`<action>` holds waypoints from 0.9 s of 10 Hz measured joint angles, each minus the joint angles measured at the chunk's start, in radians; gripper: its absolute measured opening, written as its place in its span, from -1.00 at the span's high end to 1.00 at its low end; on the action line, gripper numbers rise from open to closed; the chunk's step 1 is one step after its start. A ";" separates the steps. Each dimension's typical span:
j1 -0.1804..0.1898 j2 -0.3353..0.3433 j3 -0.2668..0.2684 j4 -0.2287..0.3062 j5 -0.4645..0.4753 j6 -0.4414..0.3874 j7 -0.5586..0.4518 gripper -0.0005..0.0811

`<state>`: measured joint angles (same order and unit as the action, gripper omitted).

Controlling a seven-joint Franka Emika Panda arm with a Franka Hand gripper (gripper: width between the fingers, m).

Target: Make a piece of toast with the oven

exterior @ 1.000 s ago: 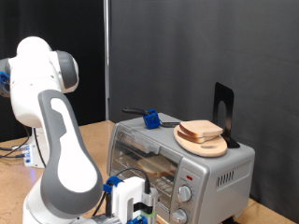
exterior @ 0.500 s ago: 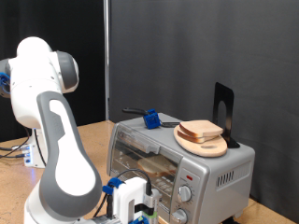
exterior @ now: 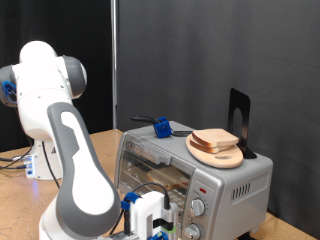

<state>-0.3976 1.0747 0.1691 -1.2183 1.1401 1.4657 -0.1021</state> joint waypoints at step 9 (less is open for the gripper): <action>0.021 0.001 0.028 -0.037 0.011 0.015 -0.017 -0.68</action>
<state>-0.3769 1.0758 0.1968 -1.2549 1.1510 1.4807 -0.1189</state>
